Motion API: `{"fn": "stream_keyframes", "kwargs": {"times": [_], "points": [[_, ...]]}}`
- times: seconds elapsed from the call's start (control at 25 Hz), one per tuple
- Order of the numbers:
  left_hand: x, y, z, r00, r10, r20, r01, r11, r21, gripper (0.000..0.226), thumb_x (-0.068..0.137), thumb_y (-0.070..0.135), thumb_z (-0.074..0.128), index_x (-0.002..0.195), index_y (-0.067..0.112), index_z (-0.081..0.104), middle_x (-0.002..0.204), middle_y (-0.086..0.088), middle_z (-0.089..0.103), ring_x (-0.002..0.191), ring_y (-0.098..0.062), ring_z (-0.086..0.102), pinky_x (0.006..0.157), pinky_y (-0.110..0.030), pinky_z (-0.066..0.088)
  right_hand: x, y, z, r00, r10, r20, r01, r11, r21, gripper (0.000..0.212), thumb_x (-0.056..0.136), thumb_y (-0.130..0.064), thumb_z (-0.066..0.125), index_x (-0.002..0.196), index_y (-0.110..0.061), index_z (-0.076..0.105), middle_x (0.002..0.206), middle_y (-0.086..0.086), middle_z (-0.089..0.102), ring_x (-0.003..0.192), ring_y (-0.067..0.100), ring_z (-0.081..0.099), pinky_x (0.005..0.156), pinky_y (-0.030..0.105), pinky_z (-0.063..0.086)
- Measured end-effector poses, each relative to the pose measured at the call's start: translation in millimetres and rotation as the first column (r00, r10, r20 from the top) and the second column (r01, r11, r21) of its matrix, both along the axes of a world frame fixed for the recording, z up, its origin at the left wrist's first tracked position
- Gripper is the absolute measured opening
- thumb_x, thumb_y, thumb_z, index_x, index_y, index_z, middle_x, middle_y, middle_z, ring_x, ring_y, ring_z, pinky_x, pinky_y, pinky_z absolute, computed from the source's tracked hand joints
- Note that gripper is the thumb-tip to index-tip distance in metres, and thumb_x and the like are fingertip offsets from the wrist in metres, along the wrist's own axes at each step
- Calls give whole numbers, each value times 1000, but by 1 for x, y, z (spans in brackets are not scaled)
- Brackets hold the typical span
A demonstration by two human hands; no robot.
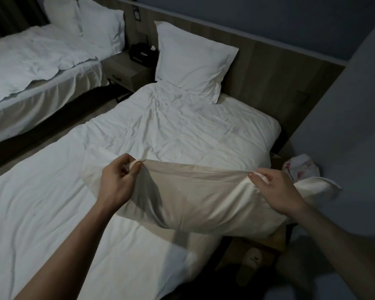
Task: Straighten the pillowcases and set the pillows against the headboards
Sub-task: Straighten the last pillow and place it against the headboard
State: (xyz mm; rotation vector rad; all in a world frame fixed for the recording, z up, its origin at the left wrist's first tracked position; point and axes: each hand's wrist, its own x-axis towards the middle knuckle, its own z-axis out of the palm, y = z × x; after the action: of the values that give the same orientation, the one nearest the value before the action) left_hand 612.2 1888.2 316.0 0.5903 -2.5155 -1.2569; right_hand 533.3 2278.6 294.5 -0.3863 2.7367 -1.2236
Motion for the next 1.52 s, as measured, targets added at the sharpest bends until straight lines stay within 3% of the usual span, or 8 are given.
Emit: {"fn": "stream_keyframes", "kwargs": {"times": [0.16, 0.44, 0.64, 0.92, 1.04, 1.24, 1.36, 1.52], "points": [[-60, 5, -1, 999, -45, -18, 45, 999, 25, 28, 98, 31, 65, 79, 11, 61, 75, -17, 66, 69, -31, 62, 59, -33, 43, -37, 10, 5, 999, -42, -33, 41, 999, -21, 48, 104, -29, 62, 65, -6, 44, 58, -5, 45, 55, 7, 46, 58, 30, 35], [-164, 20, 9, 984, -170, -48, 172, 984, 42, 26, 97, 29, 66, 77, 14, 62, 68, -14, 64, 57, -21, 54, 59, -34, 44, -103, 30, 21, 984, -124, -127, 125, 992, 6, 53, 103, -27, 64, 63, -7, 36, 54, -5, 36, 52, 6, 39, 55, 32, 32], [-243, 44, 9, 971, -233, -48, 234, 972, 13, 25, 96, 28, 66, 76, 17, 61, 63, 0, 61, 60, -17, 57, 62, -33, 45, -165, 58, 22, 973, -187, -138, 204, 972, 117, 50, 103, -28, 62, 65, -3, 41, 58, 9, 48, 53, 12, 44, 54, 29, 30], [-369, 87, -18, 969, -246, -24, 244, 968, -52, 27, 95, 35, 66, 77, 16, 60, 67, -2, 69, 68, -22, 68, 68, -42, 55, -289, 107, -10, 975, -220, -24, 221, 973, 68, 45, 103, -29, 62, 67, -5, 52, 58, 4, 53, 56, 5, 50, 57, 27, 36], [-433, 117, -28, 968, -253, -11, 251, 964, -86, 27, 94, 36, 67, 78, 17, 61, 68, 0, 69, 69, -19, 68, 68, -42, 55, -350, 133, -27, 974, -221, 49, 219, 975, 31, 40, 103, -31, 61, 65, -18, 57, 63, -7, 61, 61, -1, 57, 59, 17, 40], [-550, 167, -32, 960, -276, 52, 281, 950, -140, 28, 96, 32, 69, 75, 17, 58, 67, -1, 66, 68, -18, 65, 66, -40, 53, -455, 182, -48, 963, -254, 93, 253, 967, 16, 45, 103, -33, 60, 68, -7, 50, 63, 11, 54, 58, 12, 53, 61, 37, 43], [-622, 189, -39, 955, -286, 81, 295, 944, -150, 27, 96, 31, 68, 76, 17, 59, 68, 0, 66, 68, -15, 65, 66, -39, 52, -515, 202, -58, 953, -265, 149, 269, 963, -7, 42, 103, -38, 59, 73, -9, 58, 65, 6, 59, 65, 15, 62, 68, 44, 51], [-712, 213, -53, 940, -323, 111, 338, 925, -171, 26, 95, 28, 68, 74, 18, 57, 70, 2, 65, 70, -16, 64, 65, -38, 51, -585, 226, -72, 952, -272, 141, 278, 960, -21, 44, 104, -37, 57, 65, -19, 50, 57, -4, 51, 54, 10, 51, 60, 39, 42]]}}
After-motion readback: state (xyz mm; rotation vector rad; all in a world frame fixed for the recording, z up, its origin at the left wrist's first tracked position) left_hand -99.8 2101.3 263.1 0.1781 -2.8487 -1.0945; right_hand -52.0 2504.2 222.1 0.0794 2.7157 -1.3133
